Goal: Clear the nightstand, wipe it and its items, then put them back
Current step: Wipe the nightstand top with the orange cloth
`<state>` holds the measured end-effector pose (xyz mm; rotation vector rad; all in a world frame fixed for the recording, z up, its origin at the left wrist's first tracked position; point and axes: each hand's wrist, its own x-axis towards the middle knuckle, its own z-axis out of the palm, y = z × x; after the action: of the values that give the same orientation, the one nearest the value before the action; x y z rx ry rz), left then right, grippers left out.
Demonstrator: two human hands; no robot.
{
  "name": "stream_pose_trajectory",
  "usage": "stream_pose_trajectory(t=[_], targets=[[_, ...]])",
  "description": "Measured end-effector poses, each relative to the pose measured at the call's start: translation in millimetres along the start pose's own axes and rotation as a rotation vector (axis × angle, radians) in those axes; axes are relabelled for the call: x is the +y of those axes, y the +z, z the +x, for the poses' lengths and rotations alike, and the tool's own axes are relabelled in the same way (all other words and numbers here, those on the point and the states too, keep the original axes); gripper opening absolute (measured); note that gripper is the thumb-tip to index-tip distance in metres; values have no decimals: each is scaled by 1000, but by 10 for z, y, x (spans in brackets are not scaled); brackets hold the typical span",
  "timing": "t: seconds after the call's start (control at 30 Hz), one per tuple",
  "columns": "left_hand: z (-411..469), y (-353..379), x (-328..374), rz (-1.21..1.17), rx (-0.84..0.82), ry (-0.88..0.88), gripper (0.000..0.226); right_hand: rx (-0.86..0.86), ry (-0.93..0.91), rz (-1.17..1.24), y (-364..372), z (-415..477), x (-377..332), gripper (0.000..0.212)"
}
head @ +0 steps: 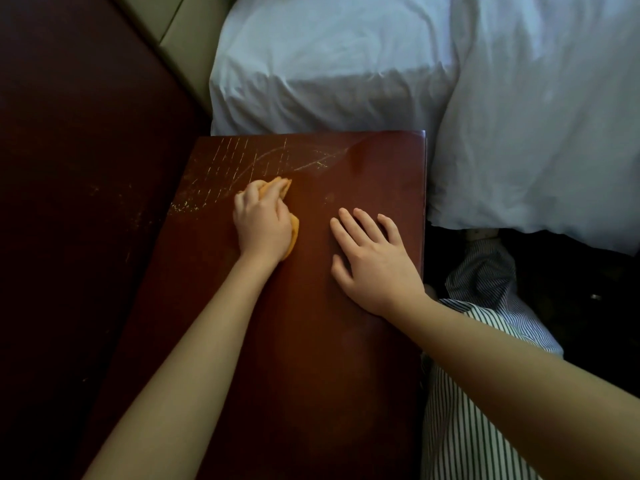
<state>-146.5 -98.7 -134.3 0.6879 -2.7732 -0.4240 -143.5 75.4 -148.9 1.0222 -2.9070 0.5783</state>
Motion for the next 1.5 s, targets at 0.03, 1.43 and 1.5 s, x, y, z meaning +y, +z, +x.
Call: stream_pose_trajectory(t=[0.03, 1.43, 1.5], targets=[[50, 35, 64, 7, 10, -20, 38, -6, 0, 2, -1, 0, 1, 58], [335, 242, 432, -25, -24, 113, 39, 4, 24, -11, -4, 1, -6, 59], [314, 261, 478, -31, -37, 140, 39, 11, 25, 0, -2, 0, -9, 59]])
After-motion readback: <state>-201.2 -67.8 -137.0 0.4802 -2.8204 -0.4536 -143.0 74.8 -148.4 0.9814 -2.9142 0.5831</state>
